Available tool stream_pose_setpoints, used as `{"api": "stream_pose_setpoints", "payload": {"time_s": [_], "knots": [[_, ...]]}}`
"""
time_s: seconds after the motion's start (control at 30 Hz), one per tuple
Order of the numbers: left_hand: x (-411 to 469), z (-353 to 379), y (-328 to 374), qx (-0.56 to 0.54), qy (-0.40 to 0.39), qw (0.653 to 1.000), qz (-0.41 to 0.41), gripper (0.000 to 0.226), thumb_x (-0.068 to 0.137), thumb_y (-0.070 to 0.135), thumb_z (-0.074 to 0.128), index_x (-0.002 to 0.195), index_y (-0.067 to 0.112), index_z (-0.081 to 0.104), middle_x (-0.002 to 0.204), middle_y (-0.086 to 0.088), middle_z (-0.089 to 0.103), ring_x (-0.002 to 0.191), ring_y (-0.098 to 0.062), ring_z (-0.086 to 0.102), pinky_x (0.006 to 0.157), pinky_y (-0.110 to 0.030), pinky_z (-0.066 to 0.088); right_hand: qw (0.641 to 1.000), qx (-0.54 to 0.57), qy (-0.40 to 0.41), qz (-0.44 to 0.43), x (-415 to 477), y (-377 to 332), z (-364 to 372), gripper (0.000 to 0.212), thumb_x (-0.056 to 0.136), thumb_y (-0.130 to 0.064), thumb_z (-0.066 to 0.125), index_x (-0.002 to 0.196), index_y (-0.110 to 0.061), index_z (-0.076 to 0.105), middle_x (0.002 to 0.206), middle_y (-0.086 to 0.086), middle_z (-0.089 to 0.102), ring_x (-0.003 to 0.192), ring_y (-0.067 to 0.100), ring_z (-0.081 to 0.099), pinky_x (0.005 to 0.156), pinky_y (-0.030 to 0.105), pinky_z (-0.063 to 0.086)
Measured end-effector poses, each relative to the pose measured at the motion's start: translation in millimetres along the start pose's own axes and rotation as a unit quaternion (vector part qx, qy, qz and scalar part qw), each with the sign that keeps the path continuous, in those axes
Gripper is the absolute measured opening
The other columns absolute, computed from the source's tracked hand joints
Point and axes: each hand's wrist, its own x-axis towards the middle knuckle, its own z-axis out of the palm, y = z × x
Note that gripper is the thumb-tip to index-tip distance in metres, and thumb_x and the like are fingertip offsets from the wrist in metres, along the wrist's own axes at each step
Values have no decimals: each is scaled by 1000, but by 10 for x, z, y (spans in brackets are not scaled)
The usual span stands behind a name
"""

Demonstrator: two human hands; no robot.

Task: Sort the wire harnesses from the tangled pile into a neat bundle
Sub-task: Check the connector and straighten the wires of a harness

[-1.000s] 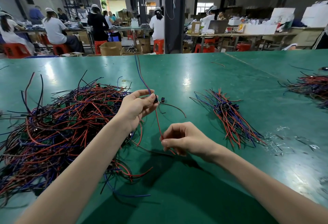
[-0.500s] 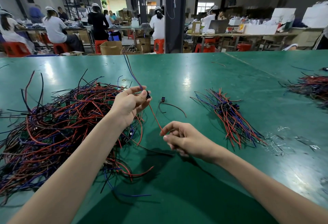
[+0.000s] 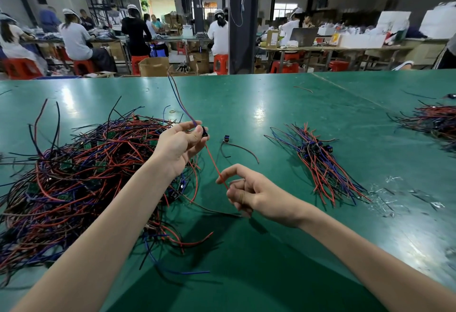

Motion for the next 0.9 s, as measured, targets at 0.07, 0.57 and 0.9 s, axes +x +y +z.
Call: {"api": "stream_pose_setpoints", "payload": {"time_s": [0.07, 0.57, 0.9], "knots": [[4, -6, -5, 1, 1, 1000, 1, 11, 90, -5, 54, 90, 6, 59, 80, -10, 63, 73, -18, 63, 49, -14, 51, 1000, 3, -8, 1, 4, -3, 9, 14, 99, -1, 41, 109, -11, 43, 65, 2, 40, 52, 5, 42, 50, 19, 39], [-85, 87, 28, -83, -73, 991, -81, 14, 94, 2, 50, 83, 6, 57, 73, -8, 62, 51, -8, 64, 49, -12, 52, 997, -56, 32, 39, 19, -88, -158, 47, 85, -52, 42, 94, -10, 61, 77, 8, 69, 70, 12, 56, 71, 25, 43], [-283, 378, -241, 27, -141, 980, -135, 4, 89, 4, 58, 88, 5, 62, 77, -6, 65, 51, -6, 60, 52, -10, 52, 985, 34, 171, 10, 90, 6, -232, 9, 90, -13, 60, 85, -7, 65, 58, -2, 61, 44, 4, 42, 44, 15, 32]]}}
